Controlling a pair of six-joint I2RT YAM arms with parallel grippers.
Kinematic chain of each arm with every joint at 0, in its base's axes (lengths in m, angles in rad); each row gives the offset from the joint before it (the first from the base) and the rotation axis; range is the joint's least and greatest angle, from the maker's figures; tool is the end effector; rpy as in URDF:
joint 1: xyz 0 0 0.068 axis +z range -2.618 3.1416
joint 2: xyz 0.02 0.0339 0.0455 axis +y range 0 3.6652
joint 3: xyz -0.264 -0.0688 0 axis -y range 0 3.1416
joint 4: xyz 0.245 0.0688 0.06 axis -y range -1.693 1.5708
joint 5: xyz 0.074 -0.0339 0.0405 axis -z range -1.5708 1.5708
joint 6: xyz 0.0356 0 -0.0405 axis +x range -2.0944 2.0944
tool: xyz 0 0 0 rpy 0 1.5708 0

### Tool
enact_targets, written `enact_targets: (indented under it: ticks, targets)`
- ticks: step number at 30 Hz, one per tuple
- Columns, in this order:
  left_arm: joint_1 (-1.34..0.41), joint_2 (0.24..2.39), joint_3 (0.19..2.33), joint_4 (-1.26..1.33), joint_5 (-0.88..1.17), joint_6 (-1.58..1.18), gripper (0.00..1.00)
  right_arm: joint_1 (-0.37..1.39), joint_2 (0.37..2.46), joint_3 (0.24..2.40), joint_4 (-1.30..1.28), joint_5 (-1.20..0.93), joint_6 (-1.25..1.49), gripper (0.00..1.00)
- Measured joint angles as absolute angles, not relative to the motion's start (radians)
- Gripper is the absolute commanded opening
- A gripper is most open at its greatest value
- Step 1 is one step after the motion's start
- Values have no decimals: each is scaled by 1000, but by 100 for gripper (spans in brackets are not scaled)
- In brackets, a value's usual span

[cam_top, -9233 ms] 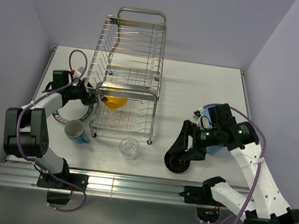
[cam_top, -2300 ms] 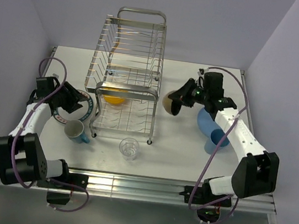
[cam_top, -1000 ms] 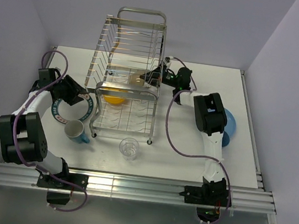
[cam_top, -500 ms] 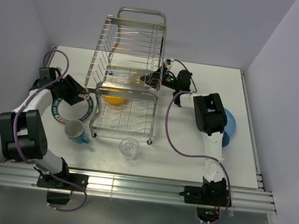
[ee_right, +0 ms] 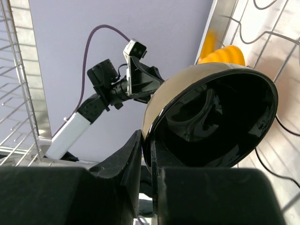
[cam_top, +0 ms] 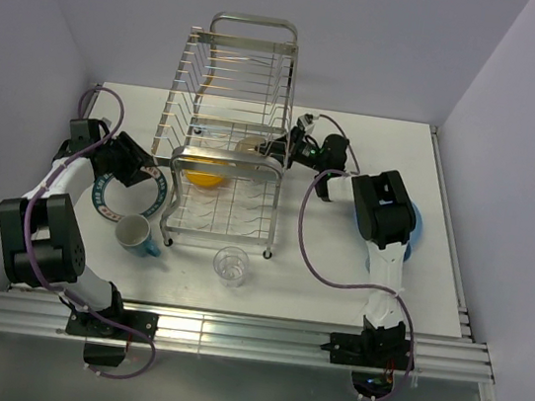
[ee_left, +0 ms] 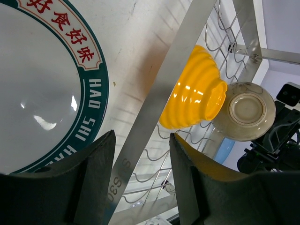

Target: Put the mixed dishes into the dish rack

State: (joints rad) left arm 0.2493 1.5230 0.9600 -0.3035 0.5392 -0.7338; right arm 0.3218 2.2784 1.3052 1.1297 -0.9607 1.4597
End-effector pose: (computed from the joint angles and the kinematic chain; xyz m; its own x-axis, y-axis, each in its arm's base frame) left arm 0.3091 0.0598 0.2175 -0.6224 -0.7515 -0.2188 -0.4125 0.5526 -0.7242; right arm 0.4388 0.1771 0.1601 -0.9270 0.2912 -0.2365 -0.2522 -0.0171 0.9675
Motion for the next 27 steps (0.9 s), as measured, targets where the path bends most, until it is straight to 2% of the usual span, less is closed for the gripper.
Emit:
enact_targets:
  ticks: [1,3,6,8,10,17,27]
  targets:
    - [249,1523,960,-303,541,-734,56,319,2270,1293,1127,-958,1449,25]
    - [249,1523,960,-303,545,-734,56,313,2255,1277,1114,-958,1424,27]
    - [249,1523,960,-302,547,-734,56,296,2240,1256,1059,-944,1372,41]
    - [249,1523,960,-300,550,-734,56,288,2240,1239,1010,-929,1339,47]
    - [249,1523,960,-300,552,-734,56,276,2240,1228,973,-925,1316,48]
    - [249,1523,960,-298,553,-734,57,261,2218,1225,902,-924,1264,64]
    - [249,1523,965,-300,553,-734,57,262,2213,1345,693,-920,1203,66]
